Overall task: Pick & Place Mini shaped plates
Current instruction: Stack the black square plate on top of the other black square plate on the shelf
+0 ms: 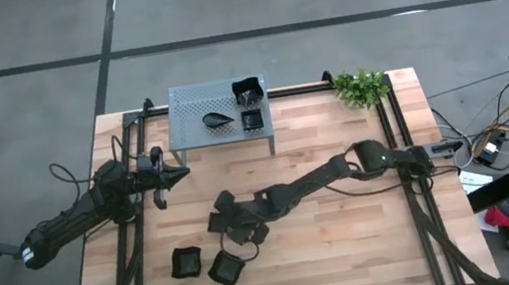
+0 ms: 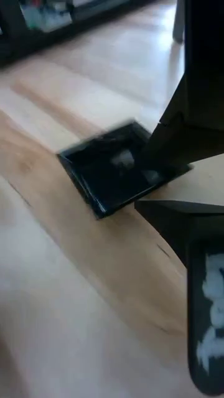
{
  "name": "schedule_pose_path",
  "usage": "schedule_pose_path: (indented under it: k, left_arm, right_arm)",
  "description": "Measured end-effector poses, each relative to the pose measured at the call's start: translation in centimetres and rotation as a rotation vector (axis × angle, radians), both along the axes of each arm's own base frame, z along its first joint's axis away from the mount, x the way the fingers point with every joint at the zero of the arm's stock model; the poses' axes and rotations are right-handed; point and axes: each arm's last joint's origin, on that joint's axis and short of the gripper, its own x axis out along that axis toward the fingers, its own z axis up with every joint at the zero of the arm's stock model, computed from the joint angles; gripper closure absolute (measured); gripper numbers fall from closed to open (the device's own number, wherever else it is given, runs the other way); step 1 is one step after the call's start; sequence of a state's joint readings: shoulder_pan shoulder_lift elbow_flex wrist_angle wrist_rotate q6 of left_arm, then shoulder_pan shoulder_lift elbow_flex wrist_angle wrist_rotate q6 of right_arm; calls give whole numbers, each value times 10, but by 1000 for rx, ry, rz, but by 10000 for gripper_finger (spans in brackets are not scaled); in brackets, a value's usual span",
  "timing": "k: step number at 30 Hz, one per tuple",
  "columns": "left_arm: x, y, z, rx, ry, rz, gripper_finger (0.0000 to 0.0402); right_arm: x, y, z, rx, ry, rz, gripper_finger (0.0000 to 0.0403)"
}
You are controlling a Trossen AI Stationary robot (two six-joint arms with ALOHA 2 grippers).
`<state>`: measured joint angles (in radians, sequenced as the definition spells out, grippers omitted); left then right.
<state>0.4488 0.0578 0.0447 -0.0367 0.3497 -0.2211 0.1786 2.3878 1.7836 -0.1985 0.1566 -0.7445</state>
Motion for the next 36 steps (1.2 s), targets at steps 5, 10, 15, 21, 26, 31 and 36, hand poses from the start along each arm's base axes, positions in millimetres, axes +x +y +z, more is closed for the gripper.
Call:
schedule_pose_path:
  k: [5,10,15,21,26,31,36]
  left_arm:
    - [0,0,0,-2,3,0,399]
    - [0,0,0,-1,3,0,399]
    - [0,0,0,-1,3,0,399]
    - [0,0,0,-1,3,0,399]
    - [0,0,0,-1,3,0,399]
    - [0,0,0,-1,3,0,399]
    - [0,0,0,-1,3,0,399]
  right_arm:
    - [0,-5,-2,-9,7,3,329]
    - [0,-5,-2,-9,4,9,340]
    - [0,-4,-3,-2,-5,15,342]
    - [0,-4,-3,32,-2,23,347]
    - [-1,-4,-5,37,8,16,384]
    - [-2,-5,-6,47,6,-35,394]
    - [-2,-5,-4,7,-5,-87,395]
